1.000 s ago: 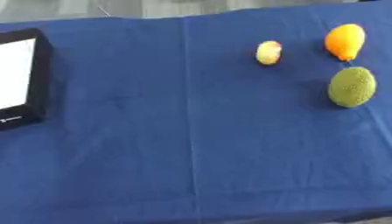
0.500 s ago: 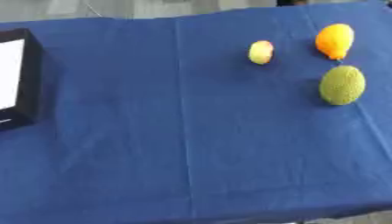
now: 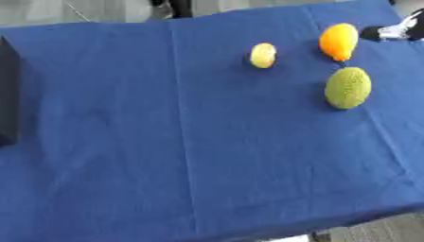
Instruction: Pick up the objects with one hand, pass them to the other hand, and then place them into the box on the other side of the table.
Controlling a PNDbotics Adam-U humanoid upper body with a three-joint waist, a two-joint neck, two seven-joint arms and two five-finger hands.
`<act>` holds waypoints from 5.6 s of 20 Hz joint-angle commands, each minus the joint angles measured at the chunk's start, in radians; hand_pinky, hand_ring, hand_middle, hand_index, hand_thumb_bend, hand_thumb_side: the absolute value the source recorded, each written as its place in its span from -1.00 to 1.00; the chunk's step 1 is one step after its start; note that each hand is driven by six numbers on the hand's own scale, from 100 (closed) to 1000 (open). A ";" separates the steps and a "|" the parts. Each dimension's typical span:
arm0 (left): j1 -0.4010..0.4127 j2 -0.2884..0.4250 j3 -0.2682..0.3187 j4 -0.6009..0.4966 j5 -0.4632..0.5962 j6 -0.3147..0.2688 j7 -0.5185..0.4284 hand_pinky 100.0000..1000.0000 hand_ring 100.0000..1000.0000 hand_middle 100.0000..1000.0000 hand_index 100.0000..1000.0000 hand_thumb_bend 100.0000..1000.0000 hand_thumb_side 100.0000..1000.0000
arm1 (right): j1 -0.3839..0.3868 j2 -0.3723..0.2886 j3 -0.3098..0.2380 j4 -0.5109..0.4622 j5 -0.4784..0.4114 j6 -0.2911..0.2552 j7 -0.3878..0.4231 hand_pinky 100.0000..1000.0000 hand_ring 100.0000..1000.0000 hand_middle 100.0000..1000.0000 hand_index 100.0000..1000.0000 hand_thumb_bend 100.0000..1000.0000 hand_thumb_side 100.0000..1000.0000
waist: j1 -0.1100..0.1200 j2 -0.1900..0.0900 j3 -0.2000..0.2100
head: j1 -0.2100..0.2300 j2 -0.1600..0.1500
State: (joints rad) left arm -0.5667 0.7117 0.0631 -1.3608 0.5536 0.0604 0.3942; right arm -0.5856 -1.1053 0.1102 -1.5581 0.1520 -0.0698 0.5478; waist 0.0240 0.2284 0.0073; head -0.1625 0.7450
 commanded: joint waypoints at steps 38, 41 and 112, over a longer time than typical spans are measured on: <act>0.006 0.027 0.013 -0.027 0.007 -0.002 0.006 0.44 0.69 0.76 0.73 0.30 0.23 | 0.066 0.139 0.028 0.216 0.299 -0.093 0.022 0.67 0.60 0.55 0.70 0.02 -0.39 | 0.020 -0.004 0.009 | -0.049 -0.011; 0.007 0.025 0.013 -0.027 0.008 -0.002 0.006 0.44 0.69 0.76 0.73 0.30 0.24 | 0.049 0.149 0.033 0.241 0.333 -0.094 0.007 0.67 0.59 0.55 0.70 0.04 -0.40 | 0.022 -0.003 0.010 | -0.046 -0.011; 0.027 0.036 0.005 -0.059 0.001 0.004 -0.010 0.45 0.68 0.74 0.72 0.24 0.26 | 0.059 0.196 0.025 0.006 0.009 0.056 -0.194 0.43 0.22 -0.21 -0.01 -0.95 -1.00 | 0.011 -0.017 0.011 | -0.015 -0.010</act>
State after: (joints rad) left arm -0.5315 0.7029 0.0635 -1.3995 0.5605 0.0650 0.3889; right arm -0.5107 -0.8948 0.1545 -1.5212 0.1746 -0.0191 0.3620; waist 0.0361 0.2352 0.0177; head -0.1812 0.7444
